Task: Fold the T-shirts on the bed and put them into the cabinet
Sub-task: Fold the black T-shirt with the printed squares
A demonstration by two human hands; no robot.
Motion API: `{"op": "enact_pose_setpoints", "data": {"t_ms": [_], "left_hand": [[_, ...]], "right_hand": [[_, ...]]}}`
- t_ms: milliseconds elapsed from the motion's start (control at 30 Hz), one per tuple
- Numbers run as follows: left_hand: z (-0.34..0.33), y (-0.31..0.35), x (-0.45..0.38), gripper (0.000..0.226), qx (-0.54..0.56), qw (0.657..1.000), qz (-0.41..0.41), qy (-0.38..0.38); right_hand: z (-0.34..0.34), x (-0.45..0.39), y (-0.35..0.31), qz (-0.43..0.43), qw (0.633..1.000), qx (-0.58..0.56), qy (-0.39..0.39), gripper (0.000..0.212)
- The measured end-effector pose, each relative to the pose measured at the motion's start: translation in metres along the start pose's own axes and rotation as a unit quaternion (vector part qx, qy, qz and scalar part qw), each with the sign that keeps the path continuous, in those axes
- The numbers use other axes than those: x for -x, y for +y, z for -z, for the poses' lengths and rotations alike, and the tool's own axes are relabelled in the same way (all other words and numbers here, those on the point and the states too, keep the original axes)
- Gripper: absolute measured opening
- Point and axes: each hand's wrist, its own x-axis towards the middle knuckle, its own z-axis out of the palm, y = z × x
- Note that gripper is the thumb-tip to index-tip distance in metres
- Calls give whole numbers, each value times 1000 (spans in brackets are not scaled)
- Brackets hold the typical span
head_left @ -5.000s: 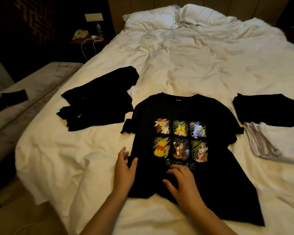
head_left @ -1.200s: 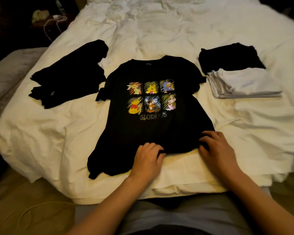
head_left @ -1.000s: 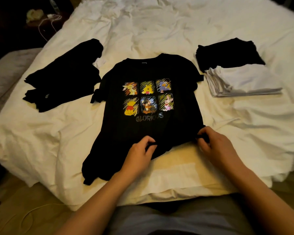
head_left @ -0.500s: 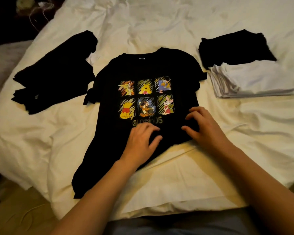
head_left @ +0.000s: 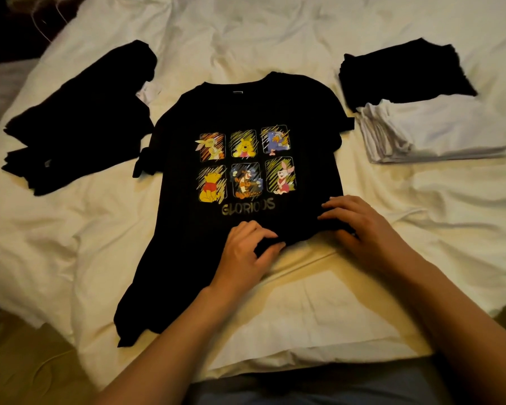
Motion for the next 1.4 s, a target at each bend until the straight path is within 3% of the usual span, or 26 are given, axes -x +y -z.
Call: {"op": "enact_pose_setpoints", "data": {"t_ms": [267,433,533,600,700,867,1033,1167,1233,1300,1400], "left_hand": [[15,22,1,22,79,993,27,-80],[18,32,10,16,88,986,71,-121],[23,41,14,10,111,981,95,-130],[25,45,16,10,114,981,82,-132],[25,54,22,13,105,983,31,-148],[15,62,35,17,33,980,-107,-165],[7,58,55,23,-26,977,-66,-203],[4,64,60,63,-126,973,-63,-180],[2,66,61,57,-155,972,-77,-157],[2,66,63,39,-159,974,-93,-134],[4,68,65,33,-123,973,-121,-153]], "right_hand": [[17,21,-8,-23,999,-14,31,39],[16,43,-22,-114,989,-81,55,14],[24,58,-28,-171,980,-99,12,40],[30,67,-31,-162,983,-76,-31,57],[32,81,-33,-133,990,-22,-47,60],[40,103,-32,-177,982,-6,-67,46],[41,119,-36,-148,988,-26,-40,32],[50,124,-47,-147,984,-100,10,13],[53,124,-51,-151,982,-114,16,10],[53,125,-49,-150,982,-113,12,20],[50,128,-46,-174,979,-105,-23,64]]}}
